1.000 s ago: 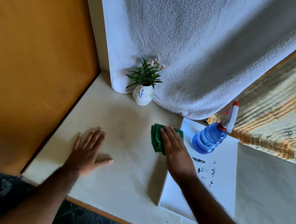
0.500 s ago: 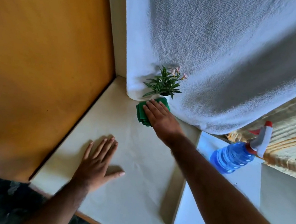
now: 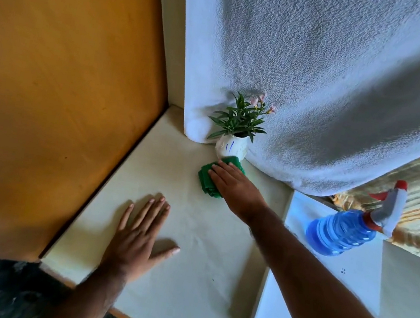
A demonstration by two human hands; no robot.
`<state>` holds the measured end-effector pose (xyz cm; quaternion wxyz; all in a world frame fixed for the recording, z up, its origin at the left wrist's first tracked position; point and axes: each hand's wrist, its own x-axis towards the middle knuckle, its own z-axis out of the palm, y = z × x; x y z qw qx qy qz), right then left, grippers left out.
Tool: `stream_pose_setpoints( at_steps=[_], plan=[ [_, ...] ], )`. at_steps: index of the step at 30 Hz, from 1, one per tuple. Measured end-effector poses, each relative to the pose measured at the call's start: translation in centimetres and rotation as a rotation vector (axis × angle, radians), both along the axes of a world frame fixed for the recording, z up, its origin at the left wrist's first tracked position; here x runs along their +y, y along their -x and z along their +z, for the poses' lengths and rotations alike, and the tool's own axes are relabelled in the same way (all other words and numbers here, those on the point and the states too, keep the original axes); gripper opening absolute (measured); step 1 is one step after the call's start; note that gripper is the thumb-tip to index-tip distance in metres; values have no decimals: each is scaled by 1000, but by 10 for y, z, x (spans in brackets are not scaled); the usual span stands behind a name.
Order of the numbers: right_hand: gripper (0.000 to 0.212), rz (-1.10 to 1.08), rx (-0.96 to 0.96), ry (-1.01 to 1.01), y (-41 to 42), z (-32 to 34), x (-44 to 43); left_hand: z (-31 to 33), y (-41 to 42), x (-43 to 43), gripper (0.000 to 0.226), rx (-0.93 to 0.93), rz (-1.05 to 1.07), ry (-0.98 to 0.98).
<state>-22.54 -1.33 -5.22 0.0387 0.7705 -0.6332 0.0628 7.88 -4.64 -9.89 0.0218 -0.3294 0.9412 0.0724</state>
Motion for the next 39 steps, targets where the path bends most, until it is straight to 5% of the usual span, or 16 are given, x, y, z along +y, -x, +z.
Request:
stream_pose_setpoints(
  at_steps=[7, 18, 26, 34, 39],
  plan=[
    [42, 131, 41, 187, 4, 34, -25, 3, 1, 1, 106, -12, 7, -2],
    [61, 110, -100, -30, 11, 7, -13, 3, 2, 0, 106, -14, 11, -15],
    [50, 146, -78, 78, 20, 33, -30, 5, 2, -1, 106, -14, 11, -14],
    [63, 150, -144, -139, 17, 17, -32, 4, 3, 0, 105, -4, 15, -18],
    [63, 132, -179, 33, 11, 28, -34, 5, 3, 0, 106, -14, 14, -13]
  ],
)
